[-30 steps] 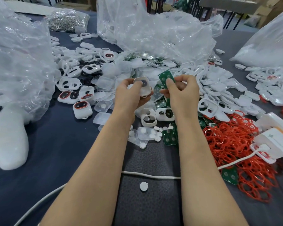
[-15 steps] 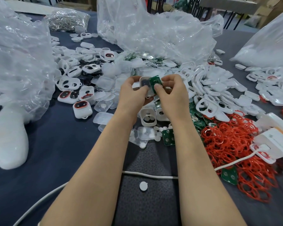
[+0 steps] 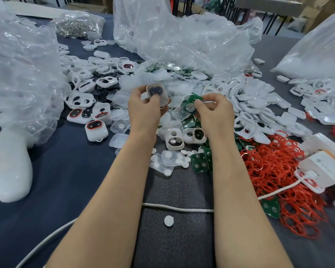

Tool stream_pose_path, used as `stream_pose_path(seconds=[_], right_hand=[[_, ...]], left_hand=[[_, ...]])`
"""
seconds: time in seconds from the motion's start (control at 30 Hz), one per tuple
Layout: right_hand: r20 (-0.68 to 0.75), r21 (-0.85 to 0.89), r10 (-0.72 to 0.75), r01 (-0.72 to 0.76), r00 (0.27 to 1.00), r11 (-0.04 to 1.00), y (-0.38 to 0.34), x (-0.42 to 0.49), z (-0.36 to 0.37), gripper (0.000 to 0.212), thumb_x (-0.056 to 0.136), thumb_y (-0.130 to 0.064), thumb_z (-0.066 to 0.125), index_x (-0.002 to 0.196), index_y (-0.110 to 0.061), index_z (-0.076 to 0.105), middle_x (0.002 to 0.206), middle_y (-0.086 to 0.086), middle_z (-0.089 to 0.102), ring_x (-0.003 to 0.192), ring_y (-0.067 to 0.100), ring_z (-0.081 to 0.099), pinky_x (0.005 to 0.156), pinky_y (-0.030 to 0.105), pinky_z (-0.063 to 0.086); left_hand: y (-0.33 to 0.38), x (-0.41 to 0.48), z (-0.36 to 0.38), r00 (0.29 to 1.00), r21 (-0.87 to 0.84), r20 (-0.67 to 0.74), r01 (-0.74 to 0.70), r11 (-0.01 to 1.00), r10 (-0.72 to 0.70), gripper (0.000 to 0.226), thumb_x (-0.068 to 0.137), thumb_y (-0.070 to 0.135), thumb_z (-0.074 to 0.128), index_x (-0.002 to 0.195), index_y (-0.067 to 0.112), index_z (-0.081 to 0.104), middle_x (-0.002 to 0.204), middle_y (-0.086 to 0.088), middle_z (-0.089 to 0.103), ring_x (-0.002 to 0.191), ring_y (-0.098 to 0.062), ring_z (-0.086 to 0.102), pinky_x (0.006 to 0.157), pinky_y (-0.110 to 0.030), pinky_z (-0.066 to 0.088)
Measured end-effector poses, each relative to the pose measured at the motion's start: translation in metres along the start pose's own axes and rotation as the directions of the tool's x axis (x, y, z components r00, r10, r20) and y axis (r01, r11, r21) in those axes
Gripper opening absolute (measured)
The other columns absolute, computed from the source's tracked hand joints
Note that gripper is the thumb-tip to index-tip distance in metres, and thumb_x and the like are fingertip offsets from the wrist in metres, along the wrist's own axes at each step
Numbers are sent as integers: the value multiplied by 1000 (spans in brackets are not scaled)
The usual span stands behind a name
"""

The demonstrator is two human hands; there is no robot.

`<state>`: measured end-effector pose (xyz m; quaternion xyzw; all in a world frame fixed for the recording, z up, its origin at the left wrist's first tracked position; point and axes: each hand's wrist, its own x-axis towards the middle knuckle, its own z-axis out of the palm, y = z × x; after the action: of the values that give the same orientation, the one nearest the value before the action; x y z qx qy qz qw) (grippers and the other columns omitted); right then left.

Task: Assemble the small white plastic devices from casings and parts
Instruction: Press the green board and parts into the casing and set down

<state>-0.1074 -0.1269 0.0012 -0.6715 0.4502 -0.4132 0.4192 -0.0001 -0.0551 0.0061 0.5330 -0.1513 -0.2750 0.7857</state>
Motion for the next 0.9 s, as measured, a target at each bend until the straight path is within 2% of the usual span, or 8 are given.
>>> stream_pose_path(seconds=[0.13, 0.23, 0.3, 0.43, 0.53, 0.7, 0.8, 0.9], right_hand=[[74, 14, 28, -29, 997, 999, 1, 2, -2, 9, 87, -18, 64, 90, -22, 56, 82, 5, 70, 81, 23, 69, 83, 46, 55], [99, 114, 42, -53, 994, 992, 1, 2, -2, 12, 88, -7, 60, 96, -16, 57, 80, 2, 68, 62, 7, 68, 65, 26, 58], [107, 184, 53, -72, 993, 980, -1, 2, -2, 16, 89, -3, 58, 100, -14, 59, 81, -1, 67, 58, 4, 65, 58, 17, 54], [76, 239, 78, -94, 994, 966, 0, 2, -2, 14, 90, -6, 58, 95, -18, 64, 80, -3, 69, 62, 4, 66, 62, 19, 55], [37, 245, 96, -102, 995, 964, 1, 3, -2, 14, 93, -11, 58, 83, -21, 62, 78, -2, 68, 61, 8, 68, 61, 20, 54], [39, 281, 95, -102, 995, 954, 0, 2, -1, 18, 92, -13, 60, 77, -23, 62, 76, 0, 65, 66, 11, 65, 66, 23, 55], [41, 274, 97, -104, 994, 956, 0, 3, -2, 20, 90, -13, 63, 75, -25, 63, 64, -6, 60, 60, 8, 57, 68, 27, 52], [70, 341, 125, -142, 990, 929, 0, 2, -2, 16, 90, -11, 64, 77, -21, 64, 66, -5, 63, 56, 3, 59, 62, 18, 52]], left_hand=[[-2, -1, 2, 998, 21, 61, 27, 999, -29, 19, 95, 0, 49, 100, 18, 50, 98, -11, 65, 68, -13, 70, 62, -20, 55], [-4, -1, 1, 995, 130, 95, 27, 991, -39, 21, 95, 0, 48, 105, 18, 49, 111, -15, 62, 64, -12, 70, 63, -22, 58], [-6, -1, 1, 992, 206, 115, 25, 978, -49, 21, 95, 1, 49, 108, 16, 49, 116, -16, 62, 65, -12, 71, 60, -20, 56], [-8, -2, 1, 987, 281, 139, 41, 959, -83, 15, 93, 3, 53, 91, 18, 54, 105, -14, 65, 85, -23, 70, 64, -22, 57], [-8, -1, 1, 986, 286, 137, 53, 957, -95, 17, 93, 4, 53, 85, 19, 53, 90, -5, 63, 81, -19, 68, 62, -19, 57], [-7, -1, 2, 982, 222, 139, 91, 971, -124, 15, 94, 1, 48, 98, 16, 49, 102, -11, 63, 62, -11, 71, 56, -19, 56], [-9, -2, 1, 987, 260, 154, 14, 966, -56, 31, 93, -5, 44, 111, 20, 49, 102, -8, 61, 65, -13, 71, 59, -19, 56], [-8, -4, 2, 984, 310, 178, -56, 949, 0, 25, 96, -3, 44, 94, 20, 53, 110, -11, 62, 66, -13, 72, 61, -21, 57]])
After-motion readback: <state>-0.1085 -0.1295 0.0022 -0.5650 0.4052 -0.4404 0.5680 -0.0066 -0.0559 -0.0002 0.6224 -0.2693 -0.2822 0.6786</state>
